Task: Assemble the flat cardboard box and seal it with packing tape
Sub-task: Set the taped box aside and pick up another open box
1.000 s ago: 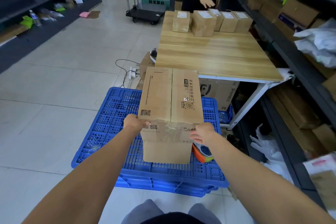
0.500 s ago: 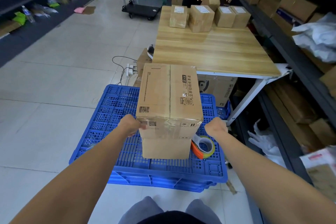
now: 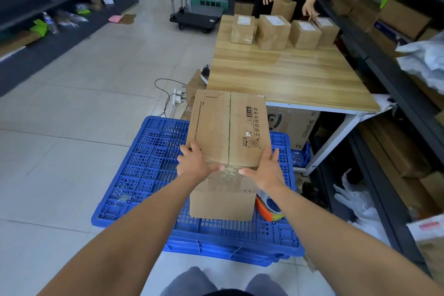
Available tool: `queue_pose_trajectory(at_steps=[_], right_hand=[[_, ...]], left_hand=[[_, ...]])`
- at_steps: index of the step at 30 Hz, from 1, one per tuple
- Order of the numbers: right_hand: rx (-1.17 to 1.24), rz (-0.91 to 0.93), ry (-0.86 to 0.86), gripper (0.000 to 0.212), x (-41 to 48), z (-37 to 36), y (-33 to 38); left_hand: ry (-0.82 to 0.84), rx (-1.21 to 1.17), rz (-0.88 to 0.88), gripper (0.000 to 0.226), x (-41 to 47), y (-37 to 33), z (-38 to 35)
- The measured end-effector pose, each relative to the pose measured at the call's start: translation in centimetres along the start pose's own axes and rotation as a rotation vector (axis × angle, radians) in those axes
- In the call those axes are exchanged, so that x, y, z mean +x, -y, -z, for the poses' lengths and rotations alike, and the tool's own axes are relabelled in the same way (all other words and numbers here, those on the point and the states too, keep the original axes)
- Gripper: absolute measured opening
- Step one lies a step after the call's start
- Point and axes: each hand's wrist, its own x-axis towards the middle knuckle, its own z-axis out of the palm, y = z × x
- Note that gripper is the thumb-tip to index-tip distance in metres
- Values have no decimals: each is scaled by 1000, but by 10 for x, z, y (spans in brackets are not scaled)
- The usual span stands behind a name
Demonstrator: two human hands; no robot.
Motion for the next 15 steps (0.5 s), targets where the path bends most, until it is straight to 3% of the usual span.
queue_pose_trajectory(at_steps=[5,11,15], right_hand=[[-49,11,15,112,1,6,-7],[-42,38,46,90,-2,15,-25],[58,-36,129,94,-4,10,-41]], left_hand=[[-18,52,1,119,3,6,3],[-40,-187,49,51,7,40,3],[159,-295,133,33,3,44,4]])
